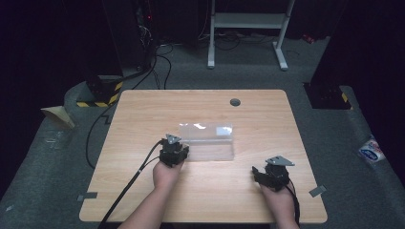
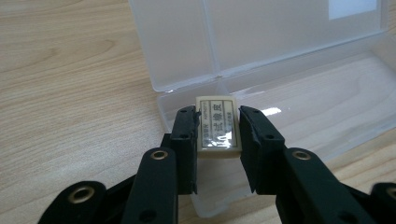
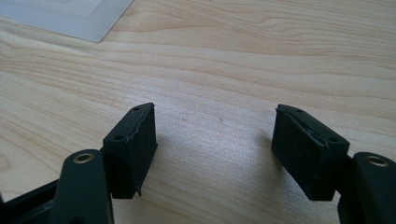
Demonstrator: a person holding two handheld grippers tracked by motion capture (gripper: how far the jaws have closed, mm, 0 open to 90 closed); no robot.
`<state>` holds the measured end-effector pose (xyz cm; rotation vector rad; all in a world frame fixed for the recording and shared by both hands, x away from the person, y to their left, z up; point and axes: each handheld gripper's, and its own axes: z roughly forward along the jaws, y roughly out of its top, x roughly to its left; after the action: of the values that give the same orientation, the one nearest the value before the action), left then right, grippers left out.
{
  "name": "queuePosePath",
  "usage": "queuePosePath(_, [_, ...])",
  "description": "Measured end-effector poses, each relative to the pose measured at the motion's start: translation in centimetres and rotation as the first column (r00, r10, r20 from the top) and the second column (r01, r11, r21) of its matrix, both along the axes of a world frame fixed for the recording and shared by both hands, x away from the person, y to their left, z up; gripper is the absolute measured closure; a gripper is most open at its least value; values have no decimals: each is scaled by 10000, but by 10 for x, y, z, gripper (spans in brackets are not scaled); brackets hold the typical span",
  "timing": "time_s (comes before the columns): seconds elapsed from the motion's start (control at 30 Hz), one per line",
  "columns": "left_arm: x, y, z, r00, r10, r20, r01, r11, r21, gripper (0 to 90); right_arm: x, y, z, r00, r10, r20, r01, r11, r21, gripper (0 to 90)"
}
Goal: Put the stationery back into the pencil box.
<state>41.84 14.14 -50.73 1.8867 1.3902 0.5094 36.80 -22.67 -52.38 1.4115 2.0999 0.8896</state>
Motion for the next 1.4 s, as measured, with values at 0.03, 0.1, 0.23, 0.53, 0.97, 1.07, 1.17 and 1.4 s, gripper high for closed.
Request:
queuePosePath(0.03, [0, 0, 0, 10000, -2, 12, 2, 10000, 1, 678, 0, 0, 0, 10000, 0, 0, 0, 10000, 0, 305])
queuePosePath(0.1, [-1, 0, 0, 9999, -97, 87, 96, 9999, 68, 672, 0, 0, 0, 10000, -2, -1, 2, 10000, 0, 305])
queuePosePath(0.23, [-2, 1, 2, 9996, -91, 256, 94, 9999, -86, 602, 0, 0, 0, 10000, -1, -1, 1, 10000, 0, 305])
queuePosePath(0.53, [-4, 5, 9, 9988, -141, 476, 151, 9996, -219, 533, 0, 0, 0, 10000, -24, -21, 24, 10000, 15, 305])
queuePosePath(0.97, [-10, 6, 15, 9970, -593, 501, 619, 9968, -510, 408, 0, 1, 0, 10000, -48, -22, 49, 10000, 28, 305])
queuePosePath(1.07, [-12, 7, 17, 9958, -654, 646, 681, 9969, -397, 378, 0, 0, 0, 10000, -47, -22, 47, 10000, 30, 305])
queuePosePath(1.17, [-15, 10, 19, 9943, -758, 748, 788, 9961, -391, 333, 0, 0, 0, 10000, -47, -23, 47, 10000, 29, 305])
queuePosePath(1.4, [-17, 25, 14, 9949, -929, 396, 939, 9953, -236, 189, 0, 1, 0, 10000, -50, -21, 50, 10000, 32, 305])
